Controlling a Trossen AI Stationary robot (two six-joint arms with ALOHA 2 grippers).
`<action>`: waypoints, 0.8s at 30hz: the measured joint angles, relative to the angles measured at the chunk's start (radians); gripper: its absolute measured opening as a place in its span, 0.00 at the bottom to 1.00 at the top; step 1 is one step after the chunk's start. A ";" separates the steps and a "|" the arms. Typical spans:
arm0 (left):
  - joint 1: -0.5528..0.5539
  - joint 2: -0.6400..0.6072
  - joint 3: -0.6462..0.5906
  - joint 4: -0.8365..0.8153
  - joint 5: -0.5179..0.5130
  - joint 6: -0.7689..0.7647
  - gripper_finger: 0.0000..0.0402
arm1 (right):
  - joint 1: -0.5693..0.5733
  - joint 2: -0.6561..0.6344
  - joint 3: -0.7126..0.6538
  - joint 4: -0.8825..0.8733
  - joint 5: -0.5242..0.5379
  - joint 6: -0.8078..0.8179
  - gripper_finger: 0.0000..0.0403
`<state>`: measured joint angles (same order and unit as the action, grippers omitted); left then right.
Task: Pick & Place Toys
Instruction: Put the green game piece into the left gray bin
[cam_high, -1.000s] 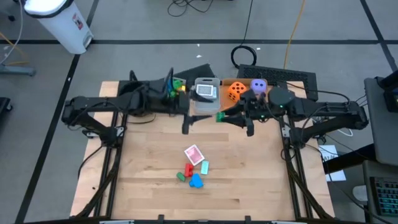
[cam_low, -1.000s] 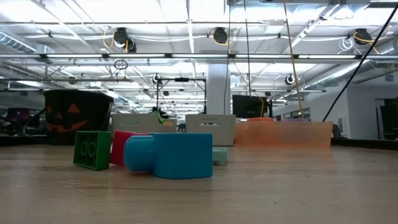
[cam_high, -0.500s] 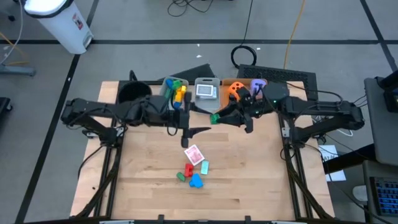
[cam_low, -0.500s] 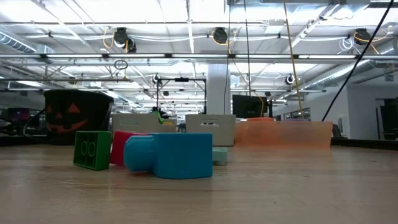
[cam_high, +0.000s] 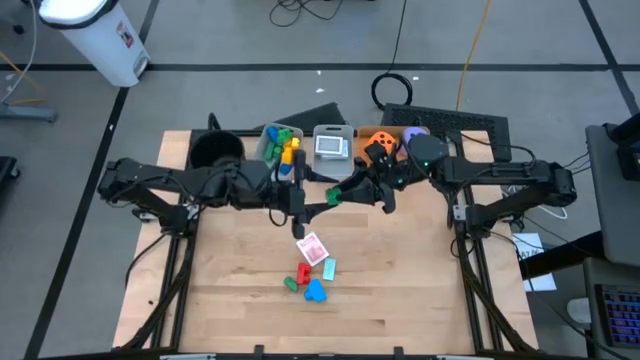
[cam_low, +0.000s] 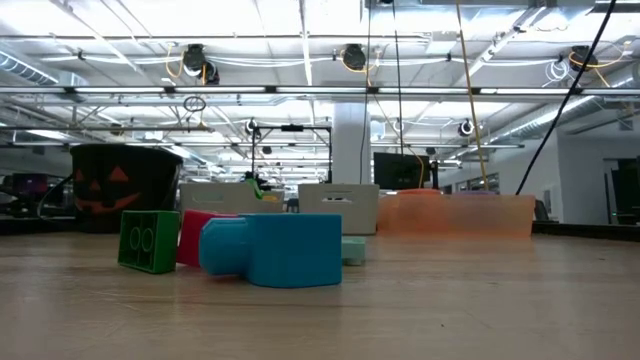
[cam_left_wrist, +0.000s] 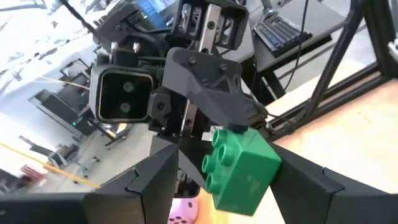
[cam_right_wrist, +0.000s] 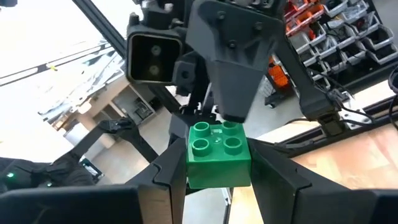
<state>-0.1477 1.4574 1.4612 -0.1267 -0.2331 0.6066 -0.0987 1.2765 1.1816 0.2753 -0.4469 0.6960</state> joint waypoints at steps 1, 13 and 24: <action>-0.004 0.000 0.000 -0.001 -0.005 0.018 0.59 | 0.000 0.000 0.000 -0.002 0.000 0.000 0.31; -0.033 0.000 0.001 0.008 -0.061 0.075 0.26 | -0.019 -0.003 0.000 0.004 0.000 0.014 0.31; -0.034 0.000 0.001 0.010 -0.063 0.073 0.27 | -0.020 -0.003 0.000 0.004 0.008 0.000 0.34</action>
<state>-0.1817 1.4574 1.4620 -0.1172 -0.2961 0.6792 -0.1188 1.2732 1.1816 0.2798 -0.4392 0.6964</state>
